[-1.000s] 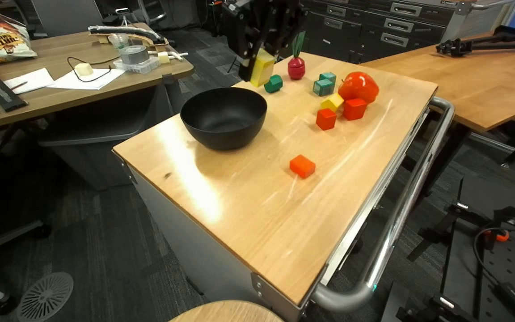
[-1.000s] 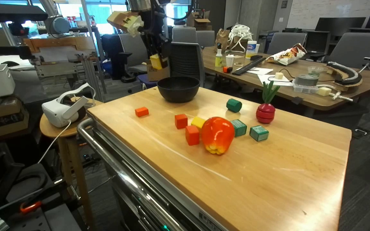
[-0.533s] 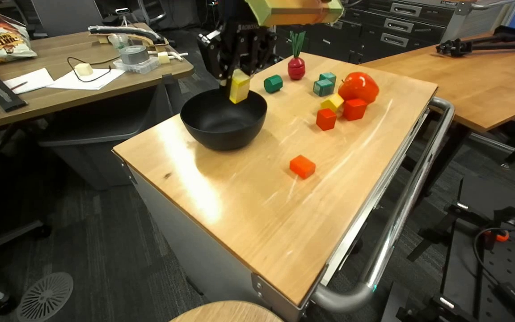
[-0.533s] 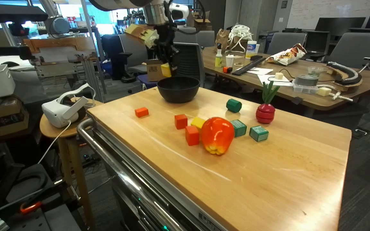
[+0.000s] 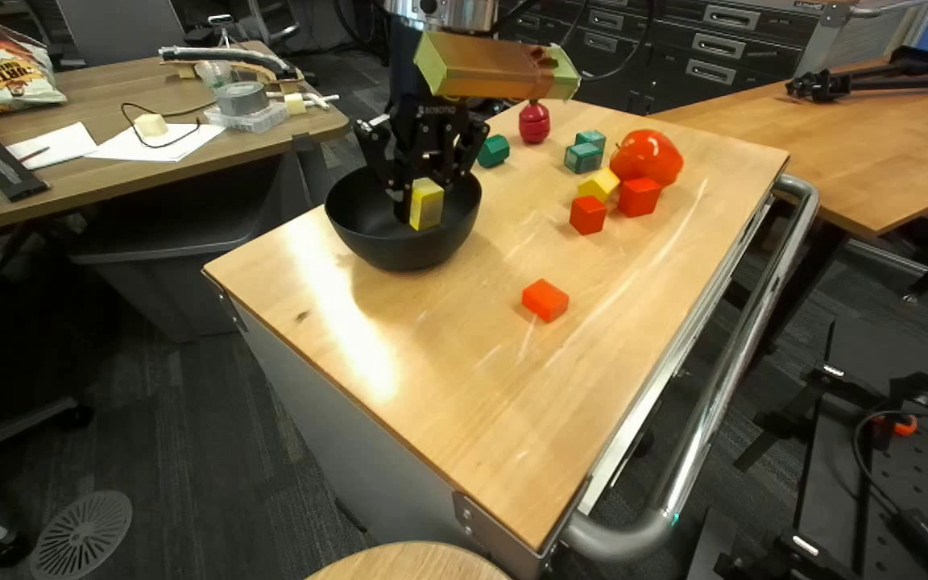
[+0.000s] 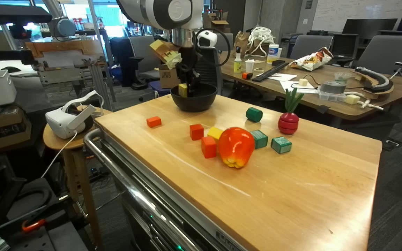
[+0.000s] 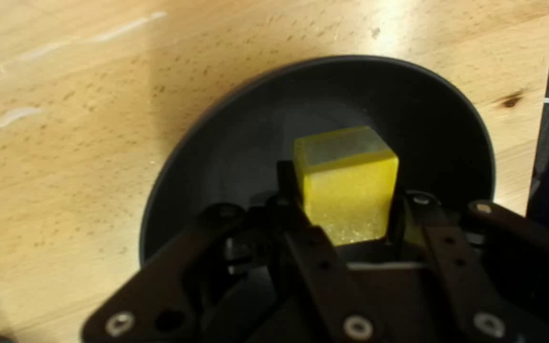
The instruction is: Put all the colored objects on the table in the bowl except the apple- move it backward
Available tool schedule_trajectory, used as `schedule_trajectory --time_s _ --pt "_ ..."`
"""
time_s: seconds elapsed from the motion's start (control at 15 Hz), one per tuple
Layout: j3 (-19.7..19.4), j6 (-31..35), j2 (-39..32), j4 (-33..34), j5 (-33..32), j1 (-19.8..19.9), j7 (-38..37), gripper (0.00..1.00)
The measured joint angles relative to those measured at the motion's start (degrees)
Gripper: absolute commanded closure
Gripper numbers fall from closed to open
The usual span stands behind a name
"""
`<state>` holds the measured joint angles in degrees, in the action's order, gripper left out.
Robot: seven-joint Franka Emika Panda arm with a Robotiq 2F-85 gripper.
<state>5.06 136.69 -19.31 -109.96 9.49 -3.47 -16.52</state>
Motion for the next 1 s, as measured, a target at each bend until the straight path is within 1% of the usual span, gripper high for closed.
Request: schedule_trajectory --time_s 0.13,0.2,0.27,0.33,0.53,0.73,0.8,0.87,1.0 --pt "-0.57 -1.24 -0.77 -0.06 1.16 0.73 0.13 0.23" --pt "-0.76 -1.82 -1.09 -0.12 1.66 1.11 0.28 0.14" --pt "-0.89 -2.61 -1.24 -0.15 2.18 1.43 0.49 0.07" --pt "-0.95 -3.02 -1.18 -0.2 2.35 1.65 0.78 0.01" --pt "-0.84 -2.9 1.51 -1.14 2.39 1.73 2.55 0.0" --pt "-0.53 -1.67 9.27 -4.89 2.39 1.53 5.26 0.0" --pt "-0.52 -3.03 12.47 -6.51 2.39 1.45 5.39 0.0" --pt "-0.53 -6.35 15.75 -8.18 2.4 1.43 5.38 0.01" --pt "-0.61 -16.12 21.22 -11.24 3.54 1.44 5.51 0.0"
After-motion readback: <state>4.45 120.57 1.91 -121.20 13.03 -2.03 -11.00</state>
